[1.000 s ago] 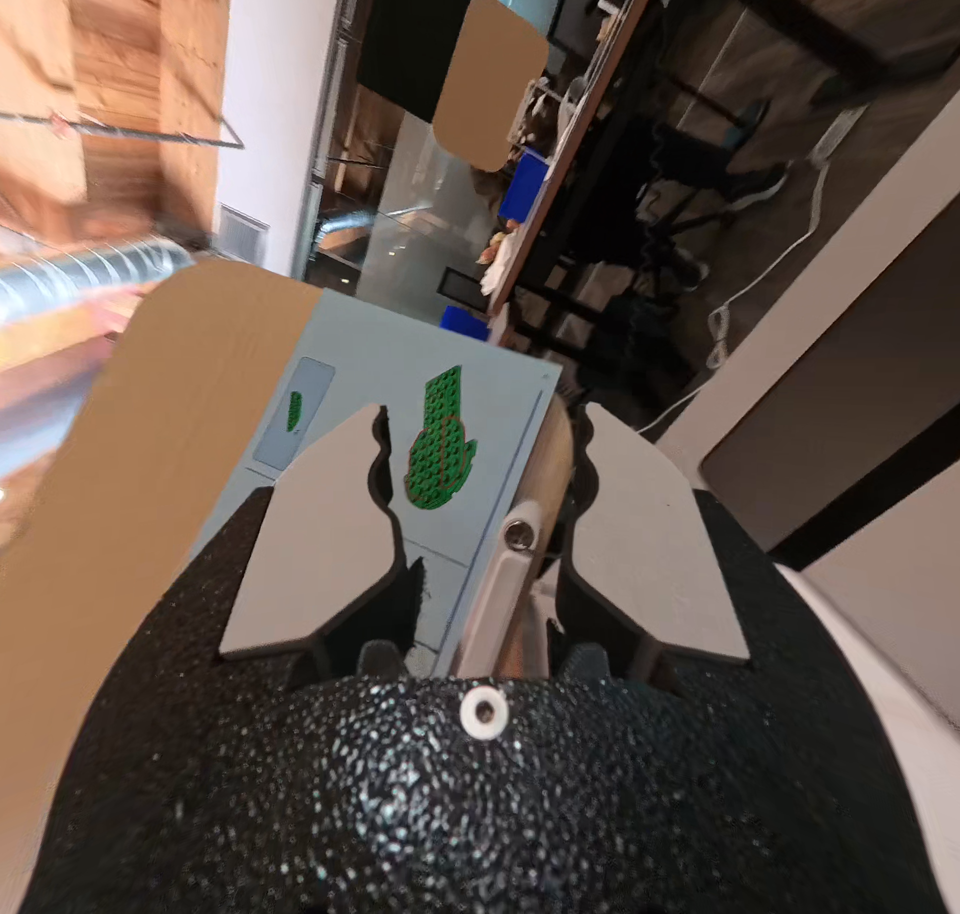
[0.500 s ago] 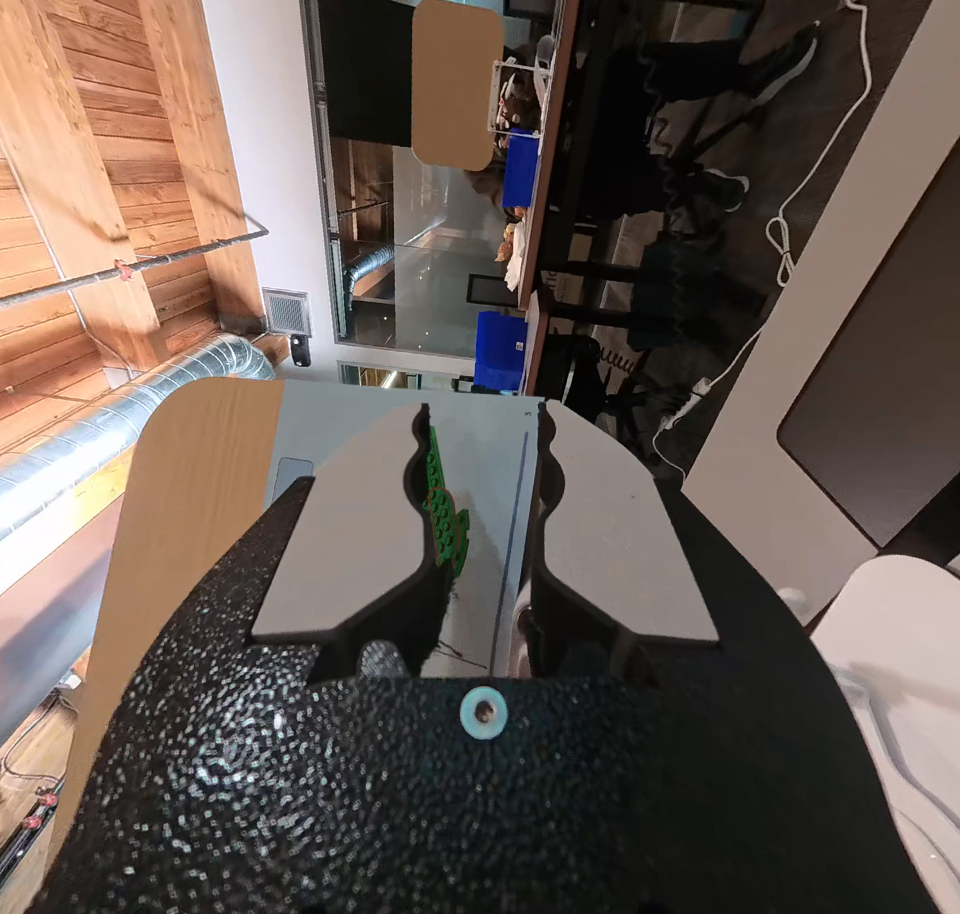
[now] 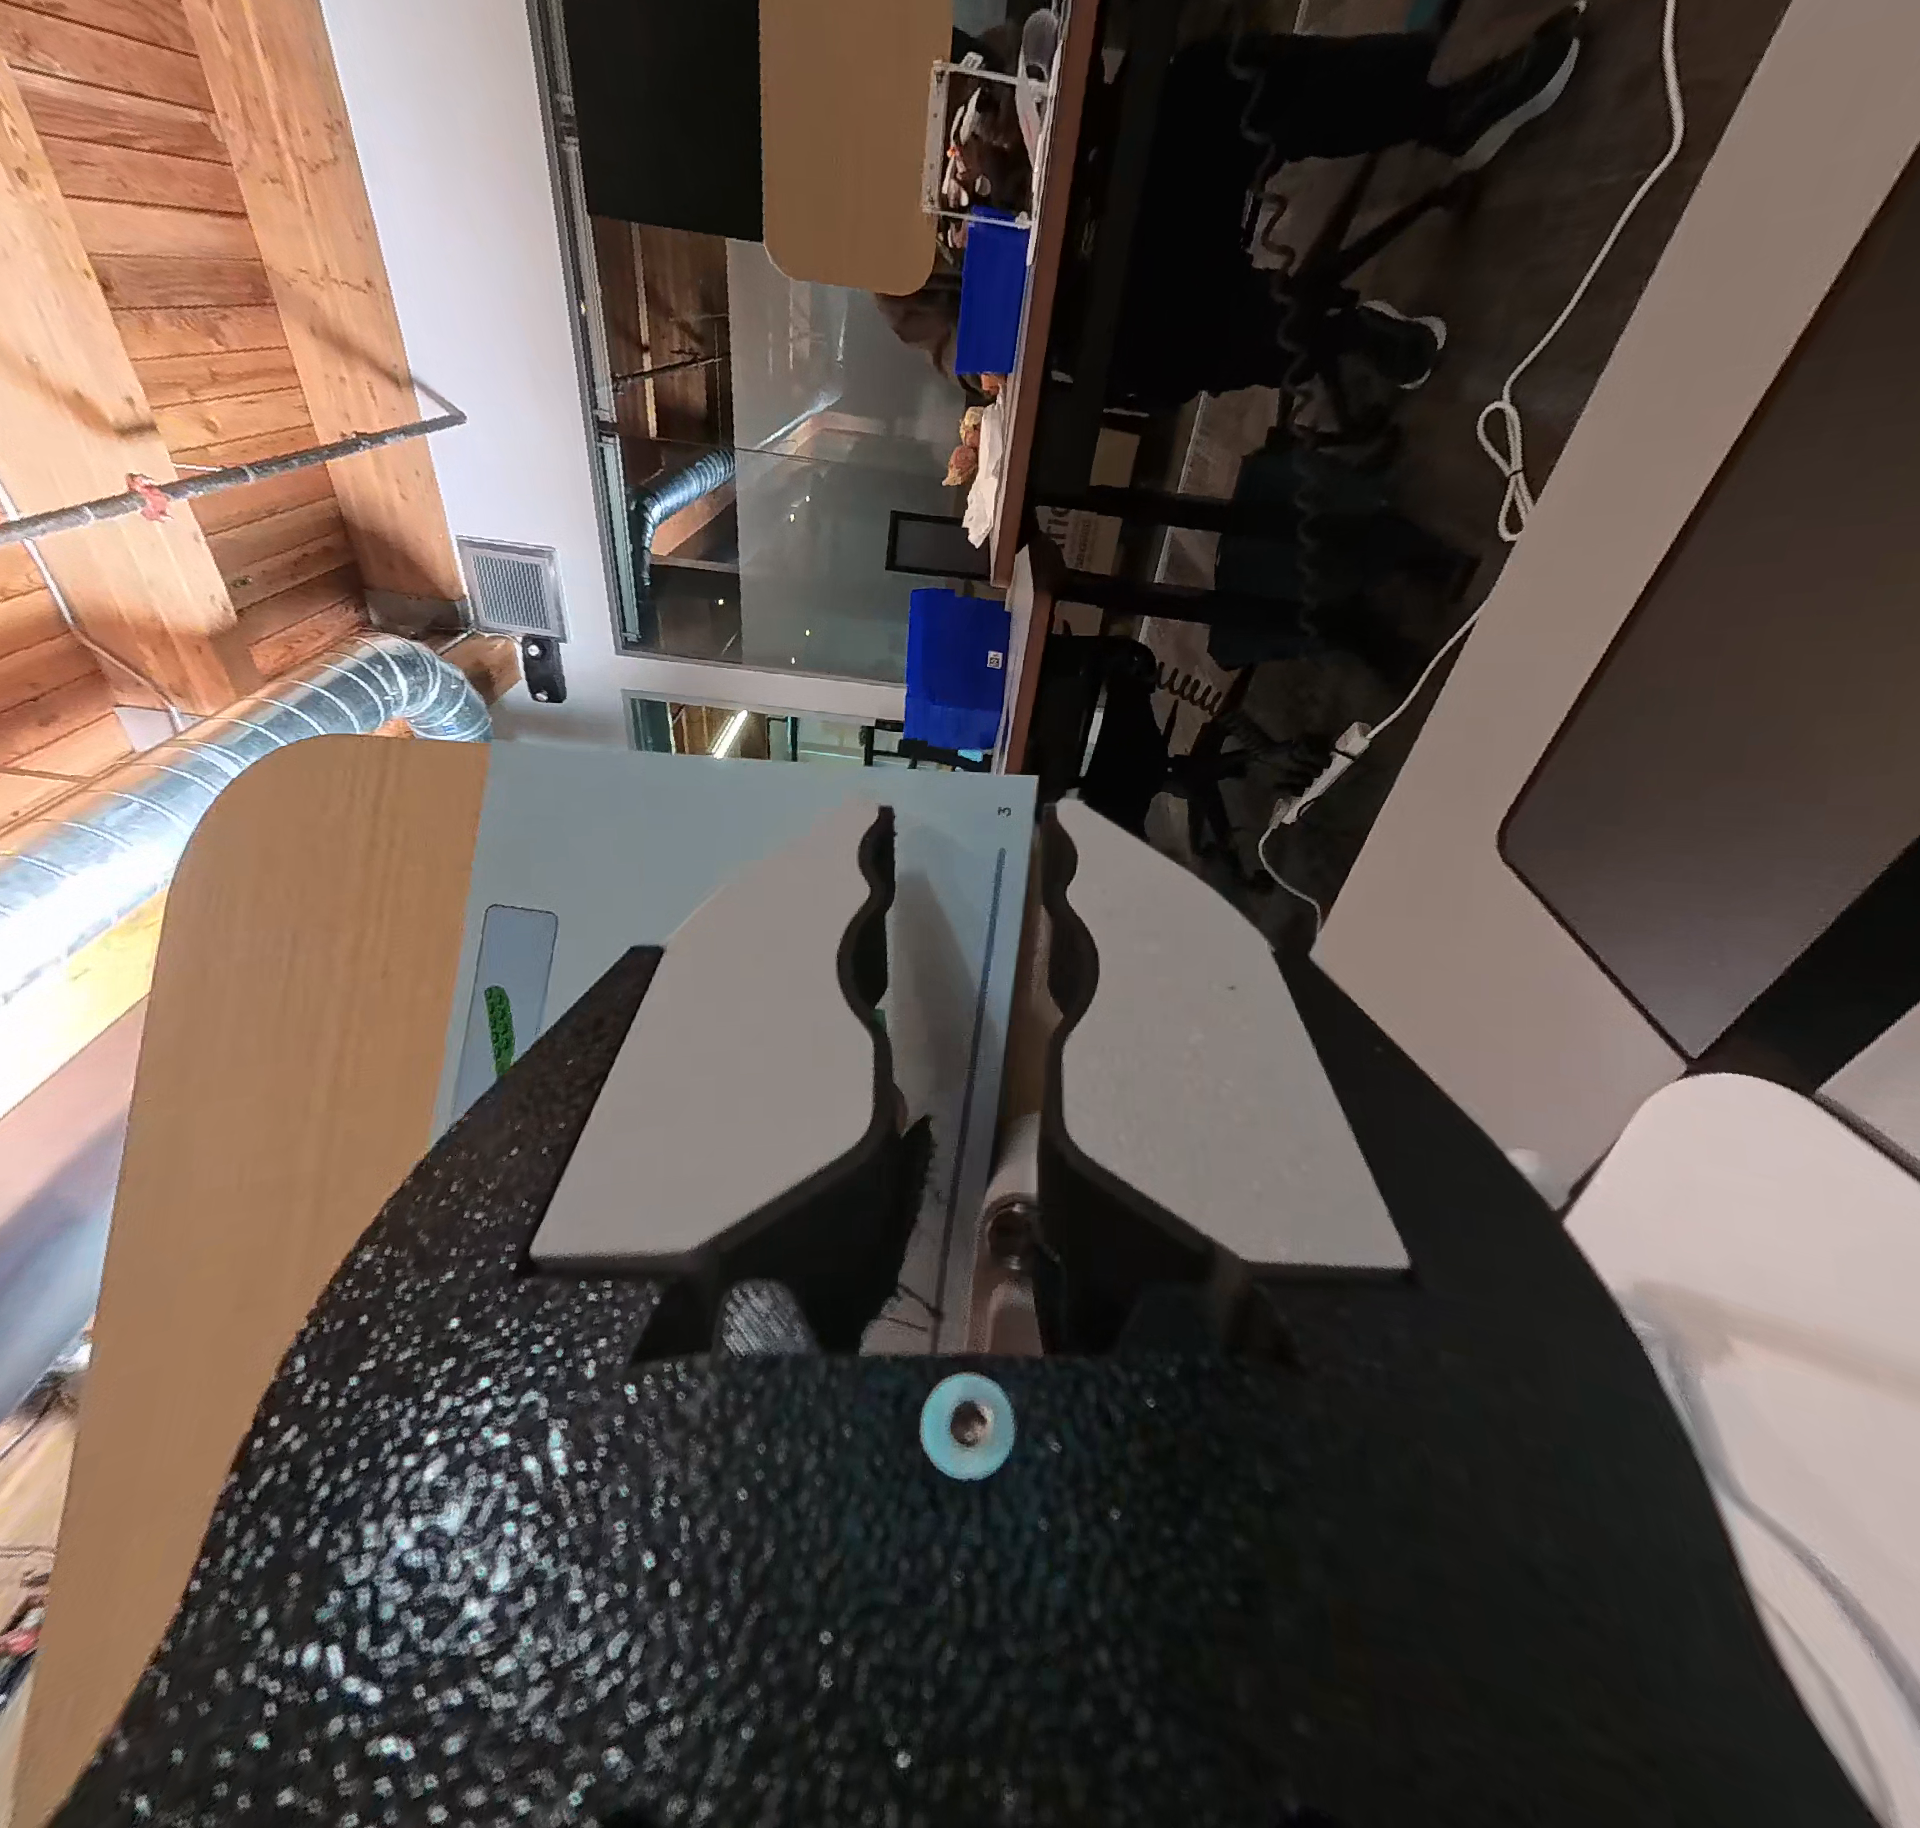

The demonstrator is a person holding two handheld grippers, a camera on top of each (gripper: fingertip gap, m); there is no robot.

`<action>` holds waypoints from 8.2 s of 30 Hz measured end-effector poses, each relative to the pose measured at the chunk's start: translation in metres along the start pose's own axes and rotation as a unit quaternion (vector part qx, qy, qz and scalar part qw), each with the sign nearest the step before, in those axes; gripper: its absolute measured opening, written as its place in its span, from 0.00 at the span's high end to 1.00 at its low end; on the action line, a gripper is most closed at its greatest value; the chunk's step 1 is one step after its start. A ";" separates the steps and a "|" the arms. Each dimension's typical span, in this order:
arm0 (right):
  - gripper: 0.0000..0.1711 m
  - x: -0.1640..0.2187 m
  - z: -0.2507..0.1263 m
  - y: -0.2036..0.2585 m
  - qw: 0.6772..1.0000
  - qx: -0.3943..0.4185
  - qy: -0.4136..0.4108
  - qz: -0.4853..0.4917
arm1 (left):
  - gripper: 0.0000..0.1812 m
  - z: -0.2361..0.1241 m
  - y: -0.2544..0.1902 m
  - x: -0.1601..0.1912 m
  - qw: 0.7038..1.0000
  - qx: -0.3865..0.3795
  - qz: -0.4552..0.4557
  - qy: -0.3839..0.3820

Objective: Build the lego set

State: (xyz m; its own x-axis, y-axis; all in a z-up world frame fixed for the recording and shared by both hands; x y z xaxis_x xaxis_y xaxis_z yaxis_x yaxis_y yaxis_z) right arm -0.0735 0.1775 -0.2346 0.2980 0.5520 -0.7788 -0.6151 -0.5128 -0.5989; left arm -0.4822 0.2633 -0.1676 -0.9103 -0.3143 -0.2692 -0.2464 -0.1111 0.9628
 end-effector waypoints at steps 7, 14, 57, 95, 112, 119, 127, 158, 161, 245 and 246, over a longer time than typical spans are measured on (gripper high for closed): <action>0.75 0.000 0.001 0.003 1.000 -0.006 0.003 -0.009 | 0.87 -0.002 0.002 0.001 1.000 0.004 -0.008 0.005; 0.76 0.001 0.001 0.005 1.000 -0.011 0.005 -0.009 | 0.89 -0.006 0.003 0.003 0.999 0.020 -0.048 -0.003; 0.79 0.003 0.003 0.008 1.000 -0.025 0.008 -0.010 | 0.99 -0.015 0.009 -0.006 0.910 0.199 -0.357 -0.071; 0.80 0.005 0.004 0.013 0.999 -0.042 0.015 -0.015 | 0.85 -0.005 -0.004 -0.004 0.995 0.079 -0.044 -0.039; 0.80 0.005 0.004 0.014 0.999 -0.042 0.017 -0.013 | 0.92 -0.001 -0.002 -0.005 0.995 0.088 -0.044 -0.025; 0.80 0.005 0.005 0.014 0.999 -0.042 0.017 -0.014 | 0.93 0.002 -0.003 -0.003 0.994 0.094 -0.052 -0.016; 0.81 0.006 0.005 0.014 0.999 -0.043 0.018 -0.014 | 1.00 0.000 -0.001 -0.007 0.996 0.074 -0.047 -0.027; 0.80 -0.169 0.206 0.118 0.937 -0.337 -0.056 0.073 | 1.00 -0.177 0.080 0.059 0.861 -0.027 -0.479 -0.168; 0.76 -0.158 0.268 0.136 0.934 -0.331 -0.015 0.133 | 1.00 -0.182 0.075 0.079 0.858 -0.008 -0.502 -0.105; 1.00 -0.251 0.228 0.239 0.921 -0.235 -0.298 -0.085 | 0.97 -0.190 0.075 0.059 0.688 0.199 -0.660 -0.227; 1.00 -0.250 0.227 0.239 0.921 -0.236 -0.298 -0.088 | 0.97 -0.190 0.075 0.058 0.685 0.200 -0.662 -0.230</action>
State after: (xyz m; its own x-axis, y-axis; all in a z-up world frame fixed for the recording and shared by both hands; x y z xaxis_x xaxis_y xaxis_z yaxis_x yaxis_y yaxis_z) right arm -0.4612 0.0660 -0.1406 -0.1776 0.8450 -0.5044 -0.1675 -0.5311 -0.8306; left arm -0.4902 0.0573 -0.1151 0.2129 0.1526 -0.9651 -0.9449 0.2836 -0.1636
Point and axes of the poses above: each gripper's, where its closed fingertips meet, z out along the fingers, x out of its underside, y = z × x across the jaws, the point moved 2 cm from there along -z, back along the fingers, and after that the axes turned 9 degrees about -z, right-handed, at the moved point
